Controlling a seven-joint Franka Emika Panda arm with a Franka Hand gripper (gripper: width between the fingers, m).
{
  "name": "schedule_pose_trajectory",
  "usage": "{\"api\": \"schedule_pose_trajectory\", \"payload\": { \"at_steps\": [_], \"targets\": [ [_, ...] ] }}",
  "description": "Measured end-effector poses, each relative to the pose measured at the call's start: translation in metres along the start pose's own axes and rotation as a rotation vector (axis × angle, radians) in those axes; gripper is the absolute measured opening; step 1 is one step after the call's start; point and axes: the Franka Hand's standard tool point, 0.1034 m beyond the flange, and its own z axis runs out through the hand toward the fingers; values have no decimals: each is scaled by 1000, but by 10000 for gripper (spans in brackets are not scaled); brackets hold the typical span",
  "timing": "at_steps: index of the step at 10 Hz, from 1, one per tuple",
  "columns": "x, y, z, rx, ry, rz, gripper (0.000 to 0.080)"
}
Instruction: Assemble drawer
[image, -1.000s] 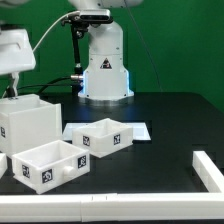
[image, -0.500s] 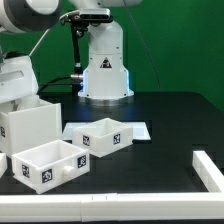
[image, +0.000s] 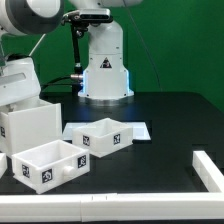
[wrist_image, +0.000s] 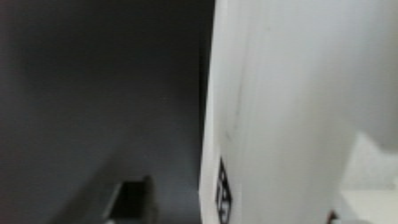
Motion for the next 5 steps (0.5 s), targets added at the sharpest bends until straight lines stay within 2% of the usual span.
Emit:
{"api": "schedule_pose_trajectory", "payload": {
  "at_steps": [1, 2, 5],
  "targets": [
    [0, 0, 0, 0, 0, 1, 203],
    [0, 0, 0, 0, 0, 1, 79],
    [-1, 0, 0, -1, -1, 3, 59]
  ]
}}
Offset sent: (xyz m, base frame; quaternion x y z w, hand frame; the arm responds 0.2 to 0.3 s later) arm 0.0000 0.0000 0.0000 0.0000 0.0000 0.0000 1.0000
